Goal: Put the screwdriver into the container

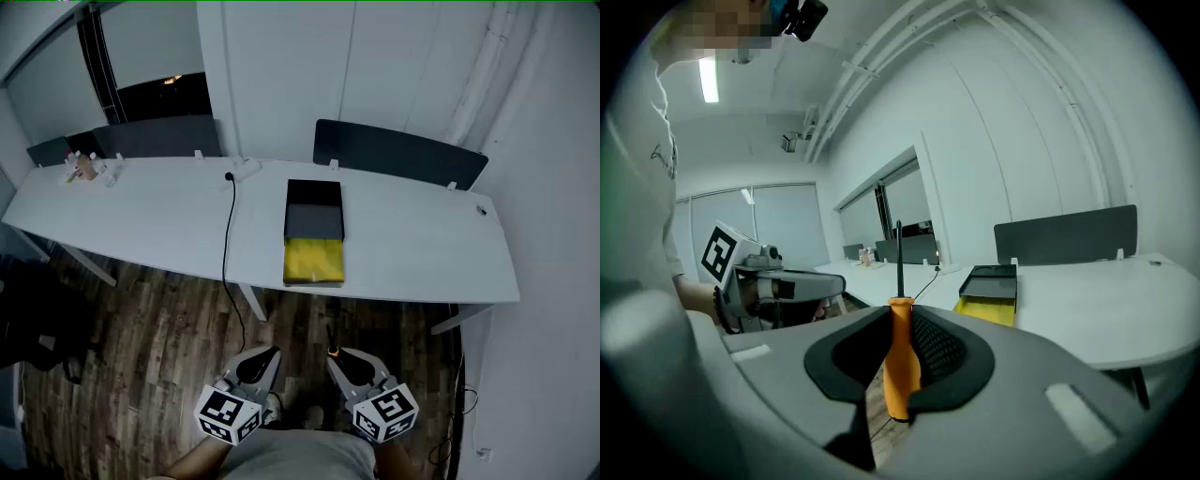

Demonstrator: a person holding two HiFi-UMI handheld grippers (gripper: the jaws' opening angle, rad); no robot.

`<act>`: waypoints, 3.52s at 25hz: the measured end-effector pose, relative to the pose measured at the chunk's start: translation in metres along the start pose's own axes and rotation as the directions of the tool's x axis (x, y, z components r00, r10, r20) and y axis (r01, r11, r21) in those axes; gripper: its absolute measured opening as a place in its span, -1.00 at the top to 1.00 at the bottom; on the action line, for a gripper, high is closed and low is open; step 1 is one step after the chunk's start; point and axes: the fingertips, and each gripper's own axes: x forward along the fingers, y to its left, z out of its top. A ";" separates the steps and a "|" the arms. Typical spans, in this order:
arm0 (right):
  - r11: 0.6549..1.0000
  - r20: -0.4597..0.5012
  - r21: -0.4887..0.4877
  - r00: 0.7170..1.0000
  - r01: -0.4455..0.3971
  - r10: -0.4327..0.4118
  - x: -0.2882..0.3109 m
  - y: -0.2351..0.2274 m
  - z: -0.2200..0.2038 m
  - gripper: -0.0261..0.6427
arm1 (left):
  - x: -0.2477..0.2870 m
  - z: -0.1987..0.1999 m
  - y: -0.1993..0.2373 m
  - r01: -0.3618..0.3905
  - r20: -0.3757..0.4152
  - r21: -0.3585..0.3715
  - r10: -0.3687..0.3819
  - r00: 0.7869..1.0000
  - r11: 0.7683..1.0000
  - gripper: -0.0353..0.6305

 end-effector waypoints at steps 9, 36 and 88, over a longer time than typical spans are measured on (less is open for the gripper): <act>1.000 -0.015 0.006 1.000 0.008 -0.008 0.005 0.002 -0.002 0.67 | -0.001 0.000 0.005 0.009 -0.005 -0.003 -0.009 1.000 1.000 0.89; 0.999 -0.032 0.027 0.999 0.018 -0.017 0.041 0.031 0.001 0.67 | -0.013 0.004 0.042 0.045 0.010 0.005 -0.045 0.999 0.999 0.89; 1.000 -0.074 0.013 0.997 0.016 -0.015 0.175 -0.148 0.069 0.67 | 0.197 0.055 0.136 0.055 -0.024 -0.025 -0.055 0.998 0.998 0.89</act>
